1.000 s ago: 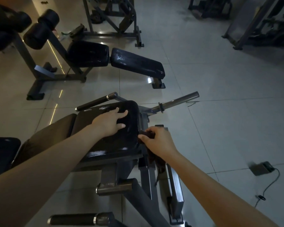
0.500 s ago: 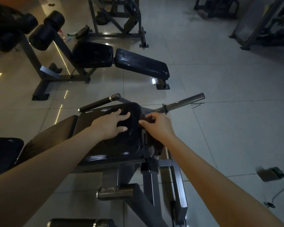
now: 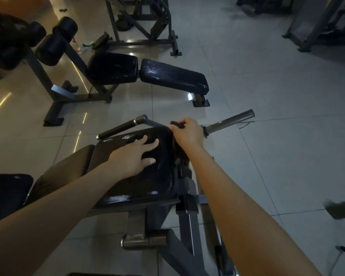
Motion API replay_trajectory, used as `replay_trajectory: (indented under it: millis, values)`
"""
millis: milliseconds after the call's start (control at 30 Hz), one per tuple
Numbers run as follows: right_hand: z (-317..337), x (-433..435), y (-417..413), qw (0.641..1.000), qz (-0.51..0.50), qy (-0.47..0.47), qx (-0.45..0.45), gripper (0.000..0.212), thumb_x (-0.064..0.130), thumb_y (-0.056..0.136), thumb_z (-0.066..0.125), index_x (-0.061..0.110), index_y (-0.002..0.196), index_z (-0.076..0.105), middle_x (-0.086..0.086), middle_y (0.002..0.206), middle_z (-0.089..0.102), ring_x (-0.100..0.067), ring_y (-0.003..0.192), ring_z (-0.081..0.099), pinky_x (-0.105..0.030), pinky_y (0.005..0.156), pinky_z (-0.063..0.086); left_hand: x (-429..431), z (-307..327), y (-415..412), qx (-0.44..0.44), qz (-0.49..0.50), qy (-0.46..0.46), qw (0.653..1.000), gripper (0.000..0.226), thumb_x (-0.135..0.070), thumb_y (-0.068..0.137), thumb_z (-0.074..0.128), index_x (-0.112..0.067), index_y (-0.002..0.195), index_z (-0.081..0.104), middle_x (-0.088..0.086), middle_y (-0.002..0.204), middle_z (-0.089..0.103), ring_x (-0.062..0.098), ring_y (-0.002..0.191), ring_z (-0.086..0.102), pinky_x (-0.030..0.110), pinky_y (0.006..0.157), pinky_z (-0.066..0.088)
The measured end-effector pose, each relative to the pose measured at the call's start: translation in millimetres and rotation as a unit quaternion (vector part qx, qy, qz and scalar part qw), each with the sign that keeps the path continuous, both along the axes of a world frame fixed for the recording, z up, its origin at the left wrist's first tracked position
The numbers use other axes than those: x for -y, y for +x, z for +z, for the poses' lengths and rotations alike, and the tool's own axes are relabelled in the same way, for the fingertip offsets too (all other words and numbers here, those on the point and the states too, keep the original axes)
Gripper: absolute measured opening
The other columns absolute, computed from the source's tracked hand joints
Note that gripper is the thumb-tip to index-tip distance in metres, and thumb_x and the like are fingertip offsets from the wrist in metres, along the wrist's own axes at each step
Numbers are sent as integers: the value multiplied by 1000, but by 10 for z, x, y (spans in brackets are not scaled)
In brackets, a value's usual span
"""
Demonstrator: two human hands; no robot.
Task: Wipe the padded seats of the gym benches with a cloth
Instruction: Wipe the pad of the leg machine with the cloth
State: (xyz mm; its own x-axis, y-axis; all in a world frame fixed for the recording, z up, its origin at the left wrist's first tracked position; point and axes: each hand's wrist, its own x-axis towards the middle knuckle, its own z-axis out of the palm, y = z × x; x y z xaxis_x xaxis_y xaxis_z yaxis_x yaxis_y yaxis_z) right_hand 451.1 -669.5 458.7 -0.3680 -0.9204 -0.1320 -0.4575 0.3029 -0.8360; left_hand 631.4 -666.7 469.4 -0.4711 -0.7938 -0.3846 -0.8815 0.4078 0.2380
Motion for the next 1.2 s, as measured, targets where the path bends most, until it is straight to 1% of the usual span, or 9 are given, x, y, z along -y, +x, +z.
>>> replay_trajectory:
  millis: [100,233,333,433,700,833,967,1100,1200]
  values:
    - [9,96,3,1000,7,7,-15,24,31,94,65,15,111,61,2,95,60,-4,75,52,-16,60,39,19,-8,-4,-3,1,4,1000,63,-42,99,50,-45,152,15,-3,164,4,23,150,14,46,118,26]
    - [-14,-215,-53,998,55,16,2,14,32,92,68,23,99,60,7,90,60,-5,81,58,-25,78,53,14,26,-6,6,-1,4,1000,63,-43,99,51,-45,152,17,-2,164,5,23,149,18,44,117,27]
    - [-10,-639,-85,993,102,50,17,11,34,91,68,29,96,60,10,91,61,0,80,57,-14,63,42,4,50,-16,7,0,6,1000,63,-42,99,51,-44,152,17,-2,164,5,24,149,18,45,117,27]
    - [-10,-872,-113,989,127,79,14,13,37,91,67,29,97,60,13,87,58,1,78,56,-12,61,39,-17,61,-29,6,-1,4,1000,62,-42,100,49,-44,152,16,-3,164,4,23,149,16,46,117,27]
    - [-41,-189,-46,1000,20,13,-14,19,36,92,66,21,101,59,5,95,60,-12,90,59,-28,81,50,-16,25,-25,0,4,1,1000,62,-42,100,48,-46,152,14,-4,164,2,22,151,11,48,119,24]
    - [-108,-115,-6,1000,-8,-14,3,17,35,94,65,20,101,58,7,93,57,-9,85,56,-20,71,41,-19,10,-14,-3,6,0,1000,62,-41,100,48,-46,152,15,-4,164,3,22,150,11,48,118,25]
    - [-188,-568,13,999,36,-32,20,19,35,93,65,23,107,68,11,94,66,0,85,61,-12,70,44,-25,37,2,2,4,0,1000,62,-41,100,48,-45,152,15,-3,165,4,24,150,15,49,117,27]
    - [-147,-1204,74,996,69,-34,43,7,33,92,67,37,97,67,21,85,64,11,82,62,-7,68,49,-56,71,-8,5,2,0,1000,61,-41,101,47,-43,153,15,-1,165,4,25,150,15,49,118,25]
    - [-170,-1520,116,996,79,-38,25,15,33,90,70,45,92,62,22,83,63,14,85,60,-4,70,47,-63,86,-14,7,3,-5,1000,61,-41,101,46,-42,153,15,-1,165,4,25,150,15,48,118,25]
